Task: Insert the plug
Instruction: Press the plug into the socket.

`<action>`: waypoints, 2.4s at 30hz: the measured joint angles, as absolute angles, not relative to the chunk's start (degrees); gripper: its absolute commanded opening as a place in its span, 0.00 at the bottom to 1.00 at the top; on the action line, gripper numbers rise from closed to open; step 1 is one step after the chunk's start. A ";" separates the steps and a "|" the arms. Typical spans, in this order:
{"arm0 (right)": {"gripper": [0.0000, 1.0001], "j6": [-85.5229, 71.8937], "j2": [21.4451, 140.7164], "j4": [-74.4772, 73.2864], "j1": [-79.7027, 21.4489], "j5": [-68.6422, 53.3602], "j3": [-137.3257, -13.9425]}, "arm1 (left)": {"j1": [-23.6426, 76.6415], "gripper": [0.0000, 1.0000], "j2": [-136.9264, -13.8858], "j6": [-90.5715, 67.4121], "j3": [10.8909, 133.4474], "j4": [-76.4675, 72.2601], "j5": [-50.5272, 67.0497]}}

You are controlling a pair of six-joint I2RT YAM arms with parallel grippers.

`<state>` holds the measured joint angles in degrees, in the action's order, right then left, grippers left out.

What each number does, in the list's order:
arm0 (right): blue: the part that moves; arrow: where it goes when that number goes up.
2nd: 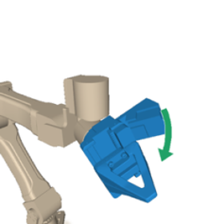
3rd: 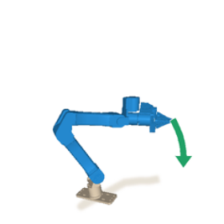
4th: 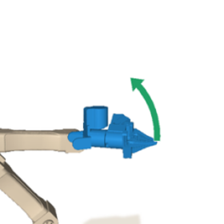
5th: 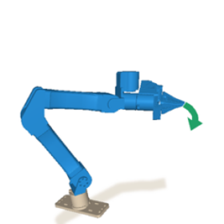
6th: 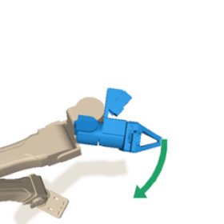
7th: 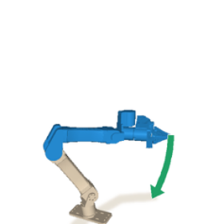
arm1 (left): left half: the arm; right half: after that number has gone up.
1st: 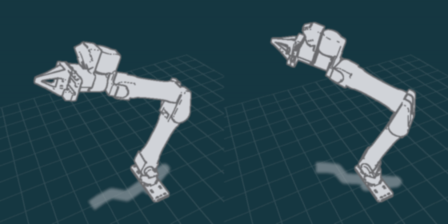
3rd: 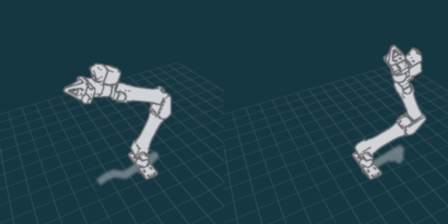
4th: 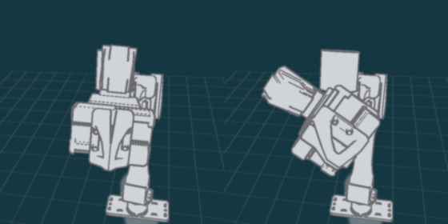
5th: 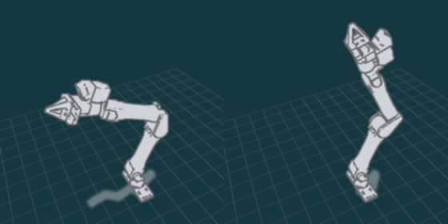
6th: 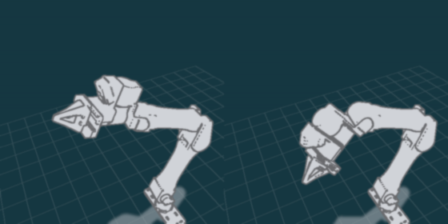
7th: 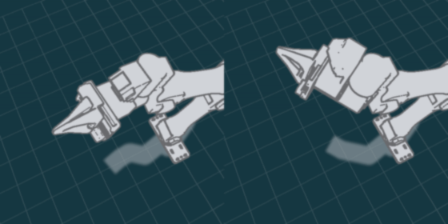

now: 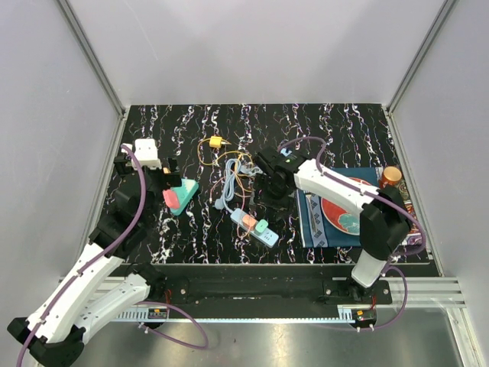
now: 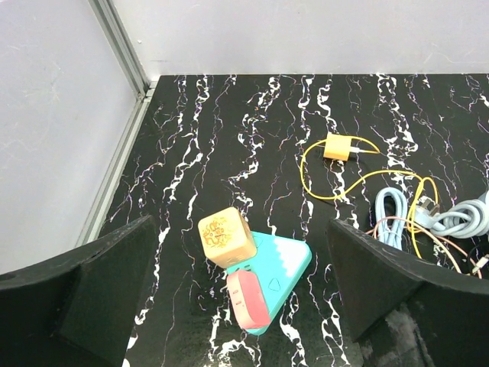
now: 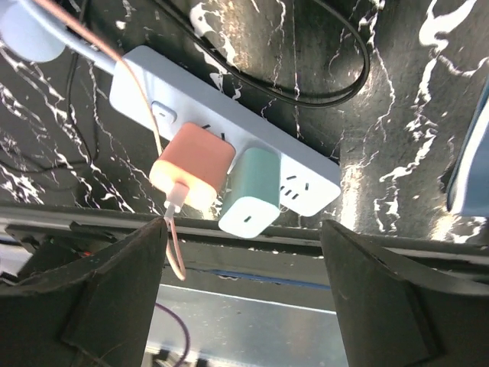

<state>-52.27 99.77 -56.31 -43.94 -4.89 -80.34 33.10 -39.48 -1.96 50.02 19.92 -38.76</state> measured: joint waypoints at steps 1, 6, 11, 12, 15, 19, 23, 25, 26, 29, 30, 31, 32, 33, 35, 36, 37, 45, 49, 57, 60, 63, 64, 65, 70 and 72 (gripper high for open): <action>0.83 -50.39 98.96 -56.16 -43.94 -4.58 -80.25 | 33.04 0.99 -39.51 -1.96 50.02 19.94 -38.72; 0.79 -40.51 87.79 -47.59 -43.97 -4.29 -71.20 | 32.53 0.99 -39.53 -1.96 50.00 19.94 -38.54; 0.77 -31.59 76.79 -38.85 -44.03 -6.20 -58.87 | 31.53 0.99 -39.55 -1.96 50.00 19.97 -38.09; 0.76 -29.87 76.18 -37.32 -44.05 -6.70 -57.10 | 31.27 0.99 -39.55 -1.96 50.00 19.97 -37.98; 0.75 -25.32 76.60 -34.04 -44.29 -7.22 -54.15 | 30.26 0.99 -39.55 -1.98 50.02 19.97 -37.69; 0.75 -19.42 78.26 -30.59 -45.10 -7.18 -53.60 | 27.90 0.99 -39.48 -2.02 50.00 19.97 -37.26; 0.72 -14.39 78.89 -26.96 -45.80 -7.20 -53.60 | 25.54 0.99 -39.46 -2.26 50.00 19.97 -36.27; 0.70 -12.60 79.26 -25.93 -45.82 -7.31 -53.60 | 24.45 0.99 -39.46 -2.48 50.00 19.94 -35.90; 0.69 -11.81 79.55 -25.50 -45.82 -7.64 -53.60 | 23.88 0.99 -39.46 -2.55 50.00 19.90 -35.73; 0.66 -10.07 80.18 -24.77 -46.00 -8.67 -53.56 | 22.94 0.99 -39.48 -2.63 50.00 19.90 -35.31; 0.66 -9.58 80.34 -24.69 -46.17 -8.84 -53.54 | 22.70 0.99 -39.48 -2.66 50.00 19.88 -35.07; 0.66 -9.17 80.44 -24.64 -46.35 -9.13 -53.54 | 22.57 0.99 -39.51 -2.68 50.00 19.88 -34.89; 0.66 -8.82 80.53 -24.64 -46.57 -9.17 -53.49 | 22.44 0.99 -39.62 -2.74 50.00 19.86 -34.68; 0.66 -8.58 80.55 -24.60 -46.78 -9.23 -53.43 | 22.39 0.99 -39.66 -2.83 50.00 19.86 -34.63; 0.66 -8.01 80.60 -24.51 -47.44 -9.23 -53.12 | 22.37 0.99 -39.94 -2.87 50.00 19.86 -34.41; 0.66 -7.81 80.66 -24.45 -47.70 -9.21 -53.04 | 22.33 0.99 -40.18 -2.90 50.00 19.88 -34.26; 0.66 -7.62 80.77 -24.40 -48.05 -9.19 -52.97 | 22.33 0.99 -40.29 -2.90 50.00 19.86 -34.22; 0.66 -6.66 82.43 -23.90 -51.27 -8.05 -52.90 | 22.24 0.99 -40.62 -2.90 50.00 19.84 -33.76; 0.61 -6.15 83.05 -23.81 -52.66 -6.07 -52.90 | 22.24 0.99 -40.62 -2.92 50.00 19.84 -33.56; 0.44 -4.97 84.58 -23.81 -54.06 -2.57 -53.01 | 22.24 0.99 -40.62 -2.92 50.00 19.86 -33.32; 0.28 -4.43 85.19 -23.97 -54.61 -1.74 -53.82 | 22.24 0.99 -40.62 -2.92 50.00 19.86 -33.21; 0.14 -3.81 86.26 -24.86 -55.05 -0.78 -55.22 | 22.24 0.99 -40.62 -2.94 50.00 19.86 -33.17; 0.08 -3.60 86.63 -25.47 -55.20 -0.58 -55.79 | 22.24 0.99 -40.62 -2.94 50.00 19.86 -33.17; 0.05 -3.27 87.07 -26.04 -55.33 -0.47 -56.40 | 22.24 0.99 -40.62 -2.94 50.00 19.86 -33.17; 0.00 -2.57 88.60 -28.38 -55.61 -0.03 -58.48 | 22.24 0.99 -40.62 -2.92 50.00 19.86 -33.17; 0.00 -2.59 88.66 -28.47 -55.61 -0.01 -58.50 | 22.24 0.99 -40.62 -2.94 50.00 19.86 -33.17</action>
